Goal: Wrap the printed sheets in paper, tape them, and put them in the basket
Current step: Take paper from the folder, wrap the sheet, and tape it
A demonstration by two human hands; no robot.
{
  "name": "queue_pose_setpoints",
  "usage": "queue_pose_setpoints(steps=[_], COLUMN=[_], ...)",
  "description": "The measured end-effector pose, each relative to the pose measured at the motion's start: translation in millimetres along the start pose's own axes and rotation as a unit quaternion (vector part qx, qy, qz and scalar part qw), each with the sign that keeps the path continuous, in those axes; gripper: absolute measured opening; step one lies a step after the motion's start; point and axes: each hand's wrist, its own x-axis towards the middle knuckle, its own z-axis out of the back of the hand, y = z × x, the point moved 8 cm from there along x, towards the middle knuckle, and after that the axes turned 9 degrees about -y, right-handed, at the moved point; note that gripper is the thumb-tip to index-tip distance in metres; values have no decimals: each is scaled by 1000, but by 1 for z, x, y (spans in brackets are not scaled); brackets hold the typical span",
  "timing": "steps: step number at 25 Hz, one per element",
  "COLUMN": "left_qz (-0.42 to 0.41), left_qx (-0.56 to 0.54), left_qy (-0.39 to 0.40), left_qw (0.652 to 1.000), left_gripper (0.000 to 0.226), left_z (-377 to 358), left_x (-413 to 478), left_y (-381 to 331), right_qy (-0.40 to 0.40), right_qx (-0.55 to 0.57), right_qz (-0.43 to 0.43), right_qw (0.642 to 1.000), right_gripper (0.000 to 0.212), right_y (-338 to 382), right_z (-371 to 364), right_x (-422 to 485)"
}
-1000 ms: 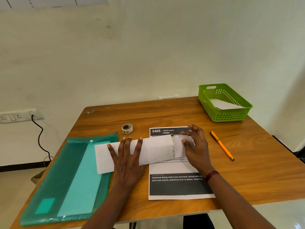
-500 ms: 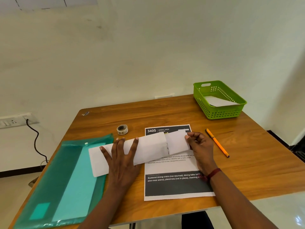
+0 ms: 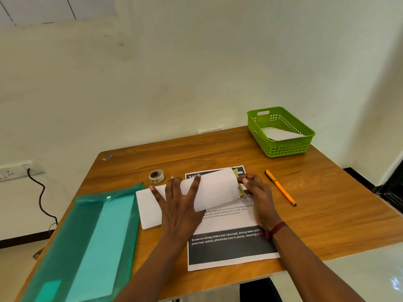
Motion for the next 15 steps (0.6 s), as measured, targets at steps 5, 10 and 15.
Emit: queue_pose_setpoints(steps=[5, 10, 15], left_qz=[-4, -6, 1], left_qx=[-10, -13, -13], left_qy=[0, 23, 29], left_qw=[1000, 1000, 1000], left_gripper=[101, 102, 105], left_z=[-6, -14, -15], left_x=[8, 10, 10], left_y=[-19, -31, -30], right_qy=[2, -1, -22], right_qx=[38, 25, 1], right_qz=[-41, -57, -38], right_qw=[998, 998, 999], right_gripper=[37, 34, 20], right_y=[-3, -5, -1], right_z=[-2, -2, 2], right_x=[-1, -4, -2])
